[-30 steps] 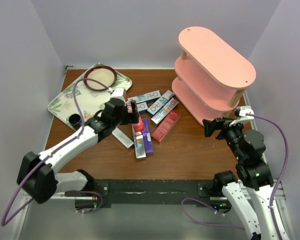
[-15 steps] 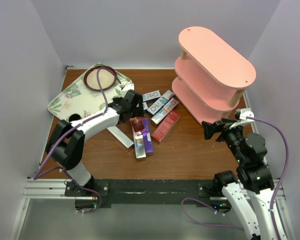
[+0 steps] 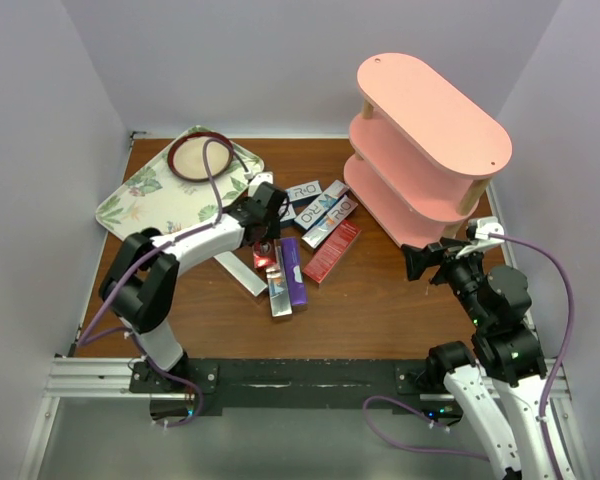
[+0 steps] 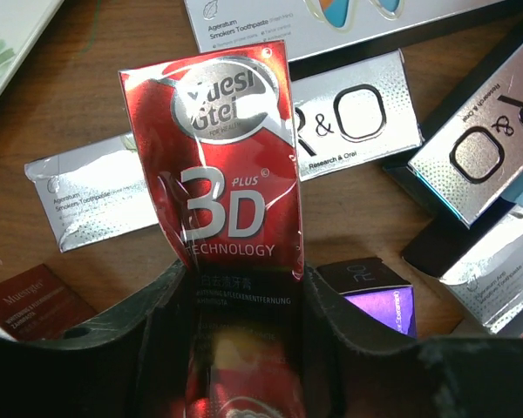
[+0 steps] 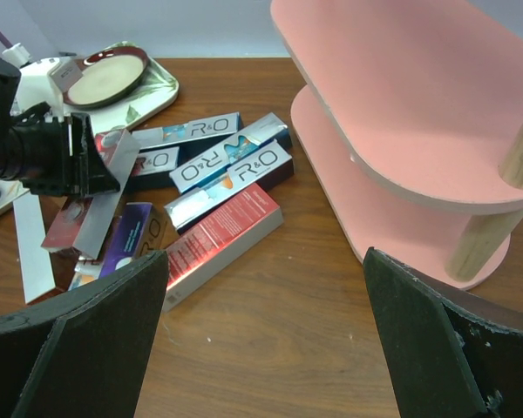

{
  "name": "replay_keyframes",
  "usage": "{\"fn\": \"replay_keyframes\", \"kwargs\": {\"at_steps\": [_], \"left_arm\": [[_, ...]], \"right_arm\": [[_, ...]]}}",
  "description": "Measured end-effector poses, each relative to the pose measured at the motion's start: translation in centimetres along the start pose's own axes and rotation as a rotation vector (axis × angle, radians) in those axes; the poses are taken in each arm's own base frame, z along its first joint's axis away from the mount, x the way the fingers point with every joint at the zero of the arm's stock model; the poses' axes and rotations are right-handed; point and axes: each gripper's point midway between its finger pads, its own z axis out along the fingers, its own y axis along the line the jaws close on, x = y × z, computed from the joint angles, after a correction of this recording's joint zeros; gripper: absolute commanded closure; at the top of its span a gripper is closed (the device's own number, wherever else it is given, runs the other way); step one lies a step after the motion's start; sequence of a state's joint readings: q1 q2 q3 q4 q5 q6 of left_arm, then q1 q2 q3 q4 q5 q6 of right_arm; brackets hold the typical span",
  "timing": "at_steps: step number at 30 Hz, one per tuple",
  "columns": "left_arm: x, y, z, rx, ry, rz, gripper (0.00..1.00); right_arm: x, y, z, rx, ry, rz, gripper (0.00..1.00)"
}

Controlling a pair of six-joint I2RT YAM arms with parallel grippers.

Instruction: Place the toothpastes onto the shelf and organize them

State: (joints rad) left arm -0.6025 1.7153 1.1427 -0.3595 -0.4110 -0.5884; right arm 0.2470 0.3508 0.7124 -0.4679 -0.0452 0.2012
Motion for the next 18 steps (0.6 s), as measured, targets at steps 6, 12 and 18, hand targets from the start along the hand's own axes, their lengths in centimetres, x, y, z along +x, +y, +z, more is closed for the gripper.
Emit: {"fn": "replay_keyframes", "kwargs": {"at_steps": [6,12,18], "left_arm": [[-0.7,-0.7,-1.4,0.060,-0.005,0.010,0.76],[-2.9,-2.0,-4.9,0.191,-0.055,0.016,0.71],[-6.1,-3.5,-9.8,0.348,-0.153,-0.025,0.66]], "right_arm": [[-0.1,0.1,0.0,-0.004,-0.002,0.000,0.01],[0.2,0.5,0.2,-0.027,0.012,0.000,0.01],[1.1,1.9,1.5,-0.106,0.094,0.008,0.01]]}}
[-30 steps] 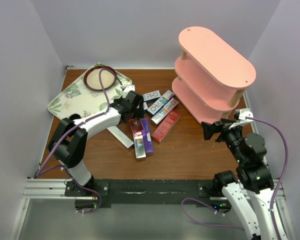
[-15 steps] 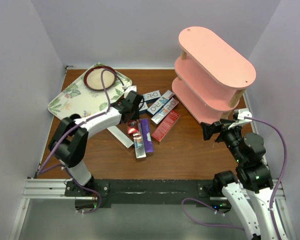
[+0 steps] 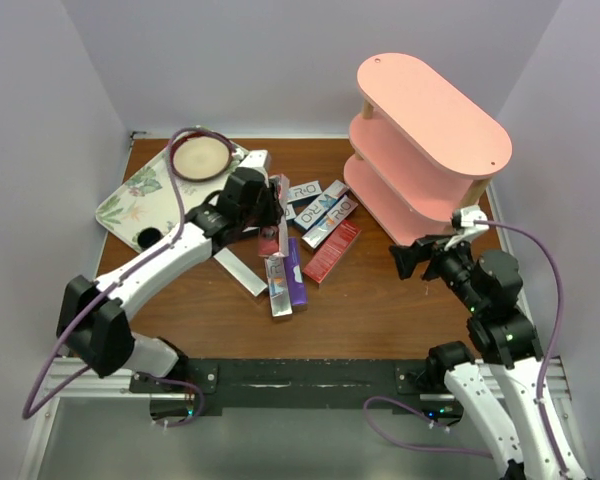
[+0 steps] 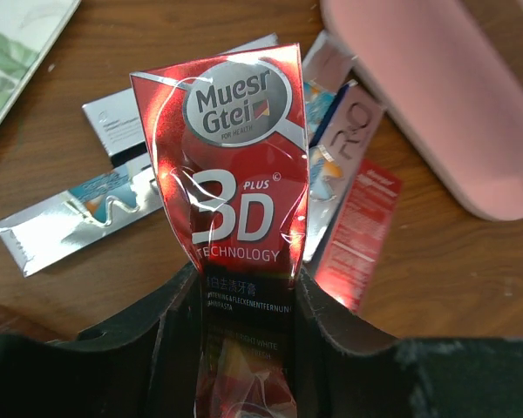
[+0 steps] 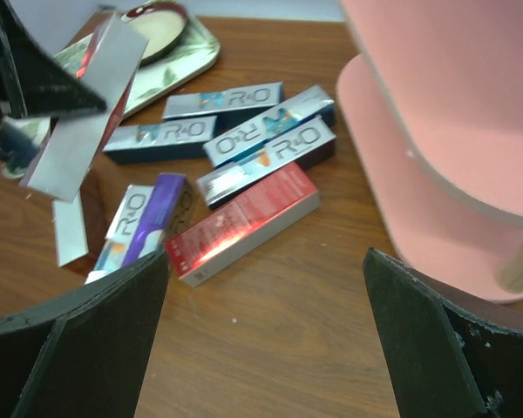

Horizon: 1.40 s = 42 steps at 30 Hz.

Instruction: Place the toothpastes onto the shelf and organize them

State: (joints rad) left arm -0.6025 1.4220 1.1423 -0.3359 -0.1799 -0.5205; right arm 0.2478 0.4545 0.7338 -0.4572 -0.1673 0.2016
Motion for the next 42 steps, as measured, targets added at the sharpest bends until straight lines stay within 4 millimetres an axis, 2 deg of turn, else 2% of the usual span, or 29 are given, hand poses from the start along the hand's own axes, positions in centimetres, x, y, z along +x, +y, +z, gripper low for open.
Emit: {"fn": "replay_keyframes", "kwargs": {"at_steps": [6,10,14,19,25,30,34,37,40,42], "left_arm": [[-3.9,-2.8,-3.5,0.141,-0.133,-0.100,0.62],[-5.1,-3.6,-4.7,0.194,-0.192,-0.186,0.61],[-4.9,-3.6,-4.9,0.213,-0.212,-0.269,0.60],[-3.9,-2.9,-4.5,0.203,-0.224,-0.364,0.59],[-4.1,-2.6,-5.2,0.218,-0.266,-0.453,0.59],[-4.8,-2.7,-5.6,0.238,-0.300,-0.498,0.59],[-5.2,-3.0,-5.8,0.254,-0.312,-0.518,0.58],[-5.2,-2.9,-5.9,0.263,-0.320,-0.532,0.58],[-5.0,-2.8,-6.0,0.263,-0.319,-0.535,0.57],[-5.0,-2.8,-6.2,0.266,-0.322,-0.538,0.56]], "right_arm": [[0.5,3.3,2.9,-0.194,0.143,0.046,0.01],[2.0,6.7,5.0,-0.311,0.231,0.054,0.01],[3.8,11.6,5.7,-0.423,0.287,0.020,0.01],[3.4,15.7,6.5,-0.473,0.230,0.011,0.01],[2.2,18.5,8.0,-0.477,0.152,0.026,0.01],[2.2,20.4,9.4,-0.448,0.131,0.027,0.02],[2.4,21.2,10.7,-0.409,0.121,0.031,0.01],[2.6,21.4,11.6,-0.377,0.118,0.032,0.09],[2.7,21.5,12.5,-0.352,0.113,0.033,0.23],[2.9,21.6,12.8,-0.345,0.112,0.034,0.36]]}}
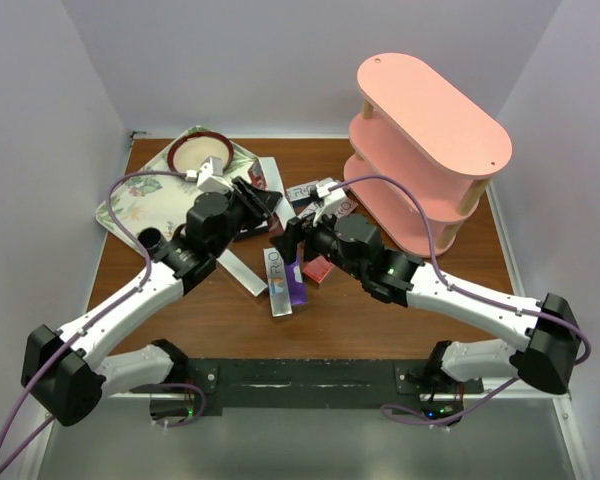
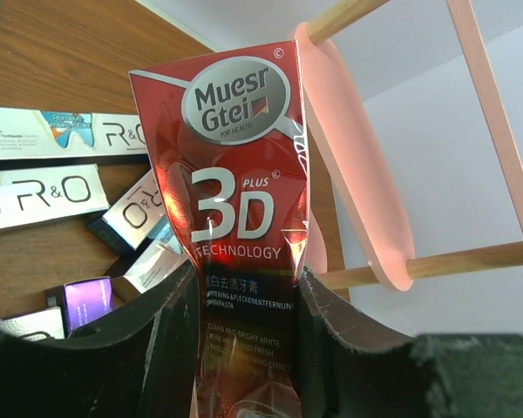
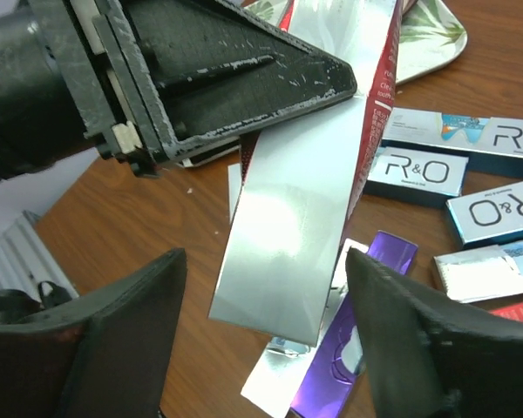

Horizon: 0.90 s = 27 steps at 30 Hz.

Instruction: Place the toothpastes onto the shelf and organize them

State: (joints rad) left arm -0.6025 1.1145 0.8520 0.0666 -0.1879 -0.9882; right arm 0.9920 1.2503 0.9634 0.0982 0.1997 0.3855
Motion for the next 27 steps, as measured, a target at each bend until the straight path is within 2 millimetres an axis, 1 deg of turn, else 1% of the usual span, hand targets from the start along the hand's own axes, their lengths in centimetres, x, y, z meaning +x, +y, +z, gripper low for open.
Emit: {"fn": "replay_keyframes", "kwargs": {"at_steps": [2,4,5,7,8,10,11,14,19,23,27], "left_arm": [[-0.1,-0.1,-0.1,0.005,-0.004,-0.001,0.55],[-0.3,-0.2,-0.3,0.010,-0.010,-0.002,0.52],[-0.4,-0.2,-0.3,0.010,-0.015,-0.004,0.48],[-0.5,-0.2,-0.4,0.015,-0.026,-0.012,0.42],[-0.6,-0.3,-0.4,0.016,-0.029,-0.013,0.36],[-0.8,-0.5,-0.4,0.021,-0.037,-0.022,0.29],[-0.9,-0.5,-0.5,0.024,-0.039,-0.025,0.23],[-1.2,-0.9,-0.8,0.036,-0.048,-0.026,0.12],[-2.5,-0.9,-1.4,0.047,-0.078,-0.033,0.02],[-5.2,-0.2,-2.1,0.043,-0.140,-0.025,0.01],[-7.4,0.7,-2.9,0.035,-0.179,0.025,0.02]], "right_arm": [[0.1,-0.1,0.2,0.010,0.000,-0.002,0.47],[0.1,-0.3,0.3,0.022,-0.002,-0.002,0.54],[0.0,-0.3,0.3,0.021,-0.004,-0.001,0.61],[-0.1,-0.3,0.3,0.029,-0.009,0.001,0.67],[-0.1,-0.3,0.3,0.029,-0.009,-0.002,0.74],[-0.1,-0.3,0.3,0.030,-0.010,-0.005,0.79],[-0.1,-0.3,0.3,0.029,-0.011,-0.006,0.83],[-0.1,-0.3,0.3,0.032,-0.009,-0.008,0.85],[0.0,-0.7,0.1,0.049,0.003,-0.021,0.85],[0.2,-1.6,-0.3,0.102,0.035,-0.049,0.85],[-0.7,-2.1,-0.7,0.146,0.043,-0.066,0.85]]}}
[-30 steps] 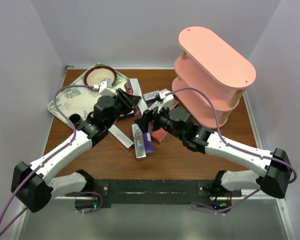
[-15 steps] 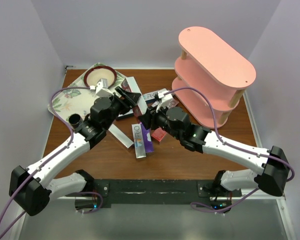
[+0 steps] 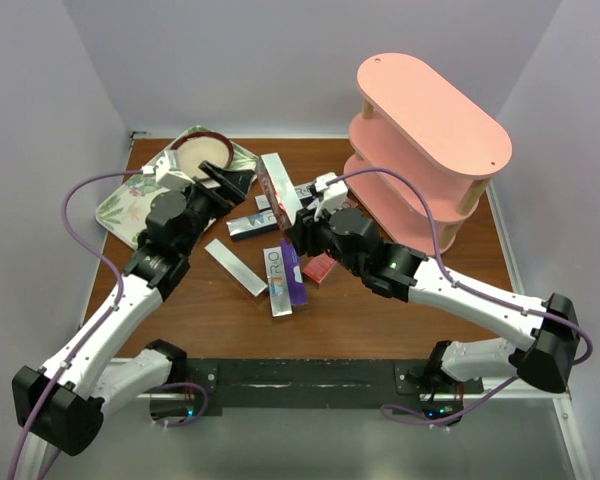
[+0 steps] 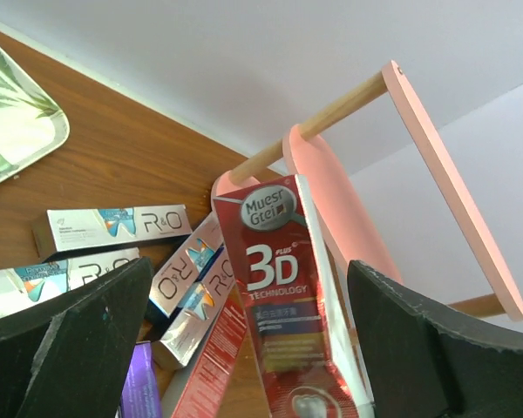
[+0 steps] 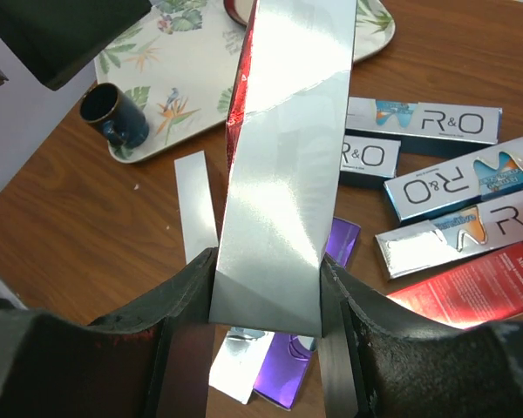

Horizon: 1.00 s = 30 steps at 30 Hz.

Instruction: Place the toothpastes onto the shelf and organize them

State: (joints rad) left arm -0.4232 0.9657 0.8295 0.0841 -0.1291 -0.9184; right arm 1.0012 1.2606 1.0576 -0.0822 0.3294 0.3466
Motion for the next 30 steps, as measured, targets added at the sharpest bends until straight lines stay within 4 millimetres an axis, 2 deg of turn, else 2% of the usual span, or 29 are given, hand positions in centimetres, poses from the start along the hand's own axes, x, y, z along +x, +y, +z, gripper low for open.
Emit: {"fn": "replay_keyframes", "kwargs": {"at_steps": [4,9,14,16,21,25,30], "left_arm": [[-0.1,-0.4,-0.5,0.038,0.019,0.067,0.04],[1.2,-1.1,-1.1,0.116,0.089,0.146,0.04],[2.5,-0.6,-1.4,0.127,0.151,0.215,0.03],[2.8,0.0,-1.7,0.111,0.166,0.252,0.02],[2.4,1.6,-2.6,0.042,0.181,0.368,0.02],[0.6,2.2,-3.3,-0.014,0.146,0.474,0.02],[-1.5,3.6,-4.5,-0.098,0.074,0.572,0.02]], "right_arm": [[-0.8,-0.3,-0.5,0.023,-0.005,-0.002,0.85],[-1.1,-0.9,-1.1,0.052,0.003,-0.008,0.85],[-2.4,-1.6,-1.7,0.103,0.001,-0.019,0.85],[-4.0,-2.1,-2.2,0.144,-0.016,-0.030,0.84],[-9.7,-3.1,-3.7,0.255,-0.113,-0.039,0.81],[-14.0,-4.3,-4.8,0.381,-0.184,-0.047,0.81],[-17.2,-6.6,-5.3,0.575,-0.237,-0.090,0.81]]}}
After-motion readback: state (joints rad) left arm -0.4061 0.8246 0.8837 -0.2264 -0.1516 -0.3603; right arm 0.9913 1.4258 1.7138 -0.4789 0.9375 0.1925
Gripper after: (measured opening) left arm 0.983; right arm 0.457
